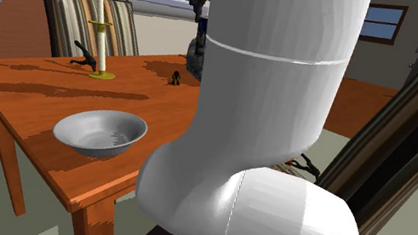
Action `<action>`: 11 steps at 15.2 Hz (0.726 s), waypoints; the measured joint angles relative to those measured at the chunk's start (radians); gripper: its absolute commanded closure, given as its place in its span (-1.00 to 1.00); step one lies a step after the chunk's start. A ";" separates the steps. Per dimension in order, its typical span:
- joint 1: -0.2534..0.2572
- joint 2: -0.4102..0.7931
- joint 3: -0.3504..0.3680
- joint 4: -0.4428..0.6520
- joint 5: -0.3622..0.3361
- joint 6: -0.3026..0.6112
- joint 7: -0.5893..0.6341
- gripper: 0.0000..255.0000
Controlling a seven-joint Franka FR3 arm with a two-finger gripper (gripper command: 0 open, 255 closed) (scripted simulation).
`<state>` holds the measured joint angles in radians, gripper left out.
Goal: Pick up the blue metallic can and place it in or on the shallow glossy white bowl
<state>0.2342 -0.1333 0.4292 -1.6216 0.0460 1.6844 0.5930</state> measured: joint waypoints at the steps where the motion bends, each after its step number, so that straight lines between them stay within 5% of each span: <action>1: 0.004 -0.035 0.000 -0.032 0.014 0.000 0.003 1.00; 11: 0.073 -0.369 -0.007 -0.257 0.137 -0.083 0.048 1.00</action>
<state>0.3068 -0.5024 0.4219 -1.8789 0.1825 1.6014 0.6411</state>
